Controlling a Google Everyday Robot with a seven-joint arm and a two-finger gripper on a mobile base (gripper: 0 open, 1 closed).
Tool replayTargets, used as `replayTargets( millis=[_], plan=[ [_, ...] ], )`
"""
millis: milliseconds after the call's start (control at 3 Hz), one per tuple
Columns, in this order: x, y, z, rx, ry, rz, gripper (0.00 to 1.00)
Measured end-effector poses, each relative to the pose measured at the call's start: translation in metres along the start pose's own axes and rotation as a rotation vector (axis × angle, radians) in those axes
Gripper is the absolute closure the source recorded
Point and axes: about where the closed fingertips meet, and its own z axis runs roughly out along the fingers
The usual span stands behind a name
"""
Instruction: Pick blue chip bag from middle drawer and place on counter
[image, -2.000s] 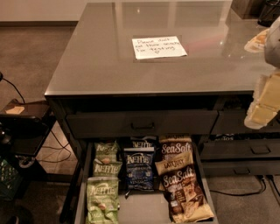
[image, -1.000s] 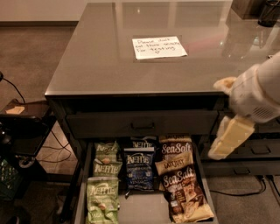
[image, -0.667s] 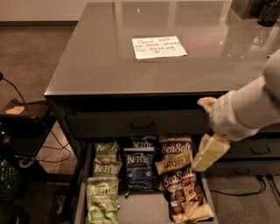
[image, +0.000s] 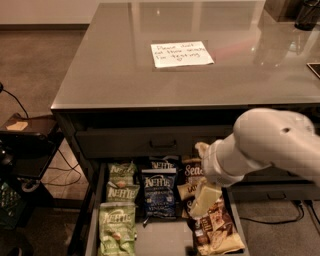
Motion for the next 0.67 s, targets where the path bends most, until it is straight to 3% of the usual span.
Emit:
replayTargets(
  millis=[667],
  plan=[
    [0.008,0.004,0.014,-0.001,0.008,-0.019,0.0]
  ],
)
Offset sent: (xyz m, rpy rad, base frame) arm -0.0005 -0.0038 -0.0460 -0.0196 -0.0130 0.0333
